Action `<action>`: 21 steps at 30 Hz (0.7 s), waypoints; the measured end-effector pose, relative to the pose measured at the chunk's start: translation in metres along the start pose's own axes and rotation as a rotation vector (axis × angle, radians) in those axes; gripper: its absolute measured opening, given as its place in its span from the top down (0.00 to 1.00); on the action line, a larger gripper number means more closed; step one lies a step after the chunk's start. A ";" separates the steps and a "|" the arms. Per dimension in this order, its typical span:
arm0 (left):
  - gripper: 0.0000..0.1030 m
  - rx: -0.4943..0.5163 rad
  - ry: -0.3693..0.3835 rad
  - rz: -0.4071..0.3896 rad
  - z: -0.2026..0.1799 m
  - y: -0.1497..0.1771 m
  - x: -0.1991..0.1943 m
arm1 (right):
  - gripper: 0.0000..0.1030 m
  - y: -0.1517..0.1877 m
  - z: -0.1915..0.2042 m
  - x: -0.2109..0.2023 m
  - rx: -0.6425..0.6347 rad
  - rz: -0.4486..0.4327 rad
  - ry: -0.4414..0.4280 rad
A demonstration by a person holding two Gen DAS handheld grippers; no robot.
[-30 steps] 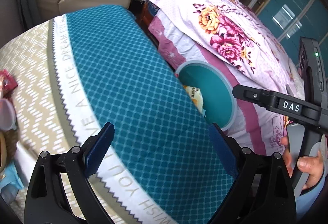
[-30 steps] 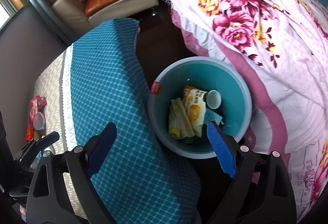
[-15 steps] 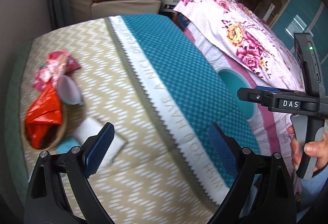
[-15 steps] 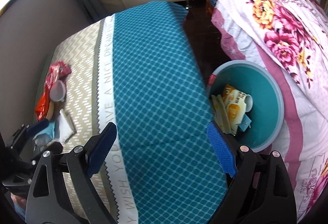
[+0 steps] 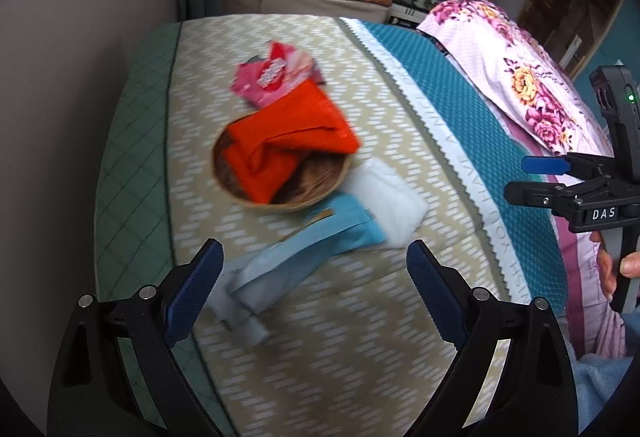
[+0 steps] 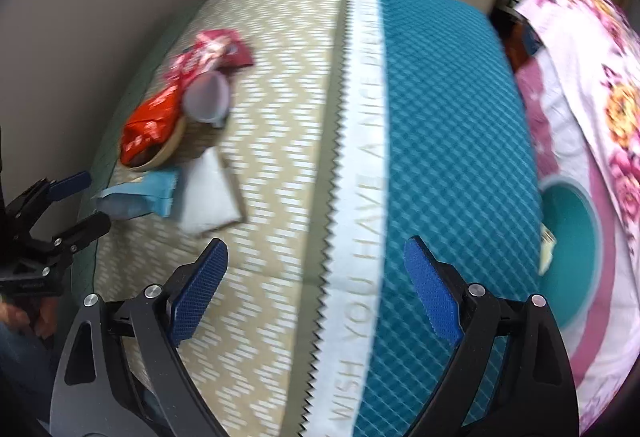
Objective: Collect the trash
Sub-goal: 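Move both tools back over the remaining trash on the bed, then grasp the white tissue with the right tool while the left tool grasps the blue packet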
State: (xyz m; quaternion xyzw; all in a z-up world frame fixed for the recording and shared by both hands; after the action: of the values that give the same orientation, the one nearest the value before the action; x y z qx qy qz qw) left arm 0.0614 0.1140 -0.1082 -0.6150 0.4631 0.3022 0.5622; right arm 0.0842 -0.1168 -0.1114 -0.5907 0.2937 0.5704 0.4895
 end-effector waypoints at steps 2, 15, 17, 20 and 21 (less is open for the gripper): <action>0.10 -0.001 -0.031 -0.019 0.013 0.003 0.000 | 0.17 -0.004 0.018 0.010 -0.041 0.012 -0.015; 0.10 -0.052 0.028 -0.044 0.059 0.009 -0.004 | 0.21 -0.016 0.078 0.061 -0.206 0.074 -0.025; 0.10 -0.059 0.039 -0.046 0.063 0.010 -0.005 | 0.21 -0.018 0.083 0.066 -0.218 0.075 -0.028; 0.10 -0.061 0.037 -0.038 0.067 0.010 -0.003 | 0.21 -0.020 0.090 0.074 -0.232 0.087 -0.038; 0.10 -0.060 0.031 -0.036 0.068 0.011 -0.003 | 0.25 -0.019 0.091 0.077 -0.233 0.094 -0.042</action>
State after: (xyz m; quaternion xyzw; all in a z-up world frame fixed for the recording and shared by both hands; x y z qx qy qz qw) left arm 0.0610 0.1818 -0.1228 -0.6445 0.4513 0.2960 0.5416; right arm 0.0796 -0.0113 -0.1686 -0.6171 0.2424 0.6353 0.3961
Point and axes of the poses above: each gripper's, at about its wrist camera, not at the fingertips, and x roughly the way its jaws point, z to its left, y to its underside, the point moved 7 cm from there along x, roughly the way its jaws point, and after that the axes turned 6 degrees about z, right-handed, at the moved point
